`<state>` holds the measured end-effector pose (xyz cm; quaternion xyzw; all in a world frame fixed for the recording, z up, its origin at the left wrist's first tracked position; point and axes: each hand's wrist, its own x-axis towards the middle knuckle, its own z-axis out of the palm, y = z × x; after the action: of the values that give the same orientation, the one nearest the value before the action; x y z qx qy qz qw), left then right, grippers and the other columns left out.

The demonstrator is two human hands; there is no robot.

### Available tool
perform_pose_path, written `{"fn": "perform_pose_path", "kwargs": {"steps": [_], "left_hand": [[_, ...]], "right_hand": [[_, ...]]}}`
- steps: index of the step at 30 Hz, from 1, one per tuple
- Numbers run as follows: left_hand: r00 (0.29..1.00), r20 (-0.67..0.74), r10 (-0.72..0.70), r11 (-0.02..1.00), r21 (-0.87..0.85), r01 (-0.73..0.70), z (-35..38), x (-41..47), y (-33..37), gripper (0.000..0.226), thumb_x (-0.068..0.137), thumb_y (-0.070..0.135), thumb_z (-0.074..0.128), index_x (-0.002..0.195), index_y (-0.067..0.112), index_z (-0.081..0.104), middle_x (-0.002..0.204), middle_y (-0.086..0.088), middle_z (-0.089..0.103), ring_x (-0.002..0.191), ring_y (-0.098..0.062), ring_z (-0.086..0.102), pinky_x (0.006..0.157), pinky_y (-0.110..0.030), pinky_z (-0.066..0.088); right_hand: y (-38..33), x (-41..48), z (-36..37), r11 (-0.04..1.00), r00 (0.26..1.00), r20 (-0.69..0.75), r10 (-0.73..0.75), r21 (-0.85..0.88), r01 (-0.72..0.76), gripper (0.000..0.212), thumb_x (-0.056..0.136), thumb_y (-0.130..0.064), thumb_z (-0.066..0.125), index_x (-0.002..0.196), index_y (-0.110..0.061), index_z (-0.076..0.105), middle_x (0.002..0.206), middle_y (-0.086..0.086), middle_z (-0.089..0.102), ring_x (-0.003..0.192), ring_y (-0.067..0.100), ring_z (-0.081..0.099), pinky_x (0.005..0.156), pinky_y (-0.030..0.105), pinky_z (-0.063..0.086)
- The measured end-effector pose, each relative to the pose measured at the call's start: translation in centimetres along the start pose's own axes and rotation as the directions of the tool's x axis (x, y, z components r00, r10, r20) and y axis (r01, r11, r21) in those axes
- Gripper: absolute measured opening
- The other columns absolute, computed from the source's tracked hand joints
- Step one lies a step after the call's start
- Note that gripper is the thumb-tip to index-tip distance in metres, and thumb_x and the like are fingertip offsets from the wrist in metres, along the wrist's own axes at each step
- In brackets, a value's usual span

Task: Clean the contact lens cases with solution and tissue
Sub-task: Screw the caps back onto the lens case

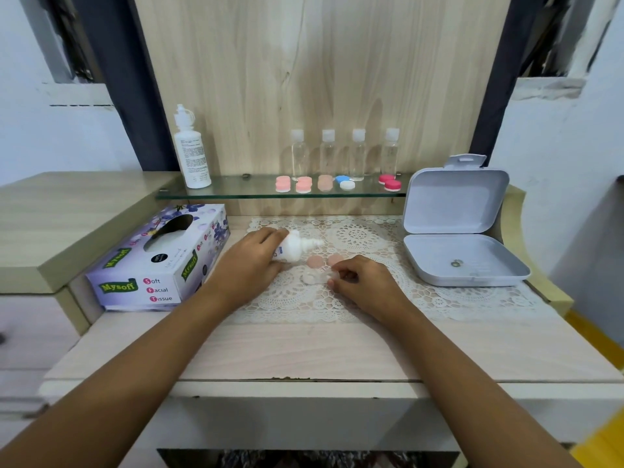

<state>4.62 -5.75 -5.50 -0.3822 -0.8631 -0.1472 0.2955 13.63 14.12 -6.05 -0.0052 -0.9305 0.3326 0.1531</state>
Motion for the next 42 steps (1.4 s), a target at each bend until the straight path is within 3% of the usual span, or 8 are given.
{"fn": "perform_pose_path", "kwargs": {"steps": [5,9,15,22,25,29,34,42], "left_hand": [[0.928,-0.005,-0.372,0.880,-0.319,0.352,0.0,0.6,0.4,0.054,0.082,0.028,0.069,0.129,0.015,0.046,0.122,-0.001,0.054,0.104,-0.015,0.051,0.082,-0.026,0.038],[0.796,0.057,-0.603,0.642,-0.558,0.526,-0.1,1.3,0.8,0.051,0.080,0.025,0.071,0.124,0.015,0.046,0.111,0.005,0.053,0.097,-0.011,0.050,0.078,-0.025,0.036],[0.702,0.096,-0.706,0.521,-0.600,0.607,0.4,1.6,0.9,0.053,0.081,0.025,0.071,0.121,0.008,0.041,0.104,0.003,0.048,0.093,-0.012,0.047,0.076,-0.027,0.035],[0.737,0.106,-0.668,0.569,-0.565,0.597,1.1,1.2,0.6,0.084,0.073,0.033,0.077,0.138,0.011,0.028,0.138,-0.007,0.039,0.118,-0.020,0.043,0.094,-0.029,0.036],[0.751,-0.108,-0.651,0.700,-0.470,0.539,0.5,0.9,1.3,0.087,0.076,0.041,0.073,0.141,0.009,0.024,0.140,-0.012,0.028,0.130,-0.024,0.029,0.105,-0.034,0.026],[0.844,-0.419,-0.335,0.940,-0.210,0.269,-0.1,1.1,2.1,0.050,0.083,0.029,0.068,0.120,0.003,0.047,0.111,-0.014,0.045,0.103,-0.020,0.041,0.090,-0.027,0.033],[0.992,-0.009,-0.122,0.944,-0.309,0.113,0.2,2.5,3.1,0.020,0.092,0.020,0.054,0.110,0.012,0.057,0.083,0.006,0.051,0.073,-0.004,0.047,0.068,-0.024,0.039],[0.835,0.440,-0.330,0.828,-0.291,0.480,2.0,4.7,3.4,0.040,0.088,0.031,0.061,0.122,0.011,0.059,0.117,-0.004,0.061,0.092,-0.010,0.051,0.077,-0.021,0.037]], "right_hand": [[-0.1,0.0,-0.1,1.000,1.000,-0.001,-0.012,-0.019,0.012,0.027,0.086,-0.026,0.063,0.108,-0.012,0.067,0.107,0.007,0.062,0.101,0.020,0.055,0.087,0.028,0.043],[-0.2,0.0,-0.1,0.999,1.000,0.000,-0.016,-0.035,0.016,0.025,0.086,-0.026,0.062,0.105,-0.010,0.067,0.106,0.009,0.062,0.099,0.020,0.055,0.086,0.030,0.044],[-0.1,0.0,0.0,0.999,1.000,-0.006,-0.012,-0.045,0.012,0.028,0.086,-0.028,0.062,0.110,-0.013,0.066,0.107,0.006,0.062,0.098,0.017,0.054,0.081,0.025,0.040],[0.2,0.1,0.2,0.999,1.000,-0.013,-0.005,-0.041,0.004,0.030,0.086,-0.029,0.063,0.112,-0.015,0.065,0.107,0.003,0.061,0.097,0.014,0.053,0.076,0.021,0.034],[0.1,0.2,0.2,0.999,1.000,-0.012,-0.009,-0.041,0.008,0.031,0.086,-0.028,0.063,0.114,-0.015,0.064,0.107,0.002,0.060,0.095,0.012,0.052,0.075,0.020,0.033],[0.2,0.1,0.2,0.999,1.000,-0.014,-0.013,-0.035,0.012,0.033,0.086,-0.028,0.063,0.116,-0.015,0.063,0.109,0.002,0.060,0.092,0.009,0.049,0.075,0.018,0.033],[0.0,0.1,0.1,0.999,1.000,-0.021,-0.016,-0.041,0.016,0.033,0.086,-0.028,0.063,0.115,-0.014,0.064,0.110,0.004,0.061,0.099,0.015,0.054,0.076,0.020,0.035],[-0.2,0.0,0.0,0.999,1.000,-0.018,-0.015,-0.045,0.015,0.031,0.086,-0.027,0.063,0.113,-0.013,0.065,0.109,0.008,0.061,0.100,0.020,0.055,0.085,0.026,0.041]]}}
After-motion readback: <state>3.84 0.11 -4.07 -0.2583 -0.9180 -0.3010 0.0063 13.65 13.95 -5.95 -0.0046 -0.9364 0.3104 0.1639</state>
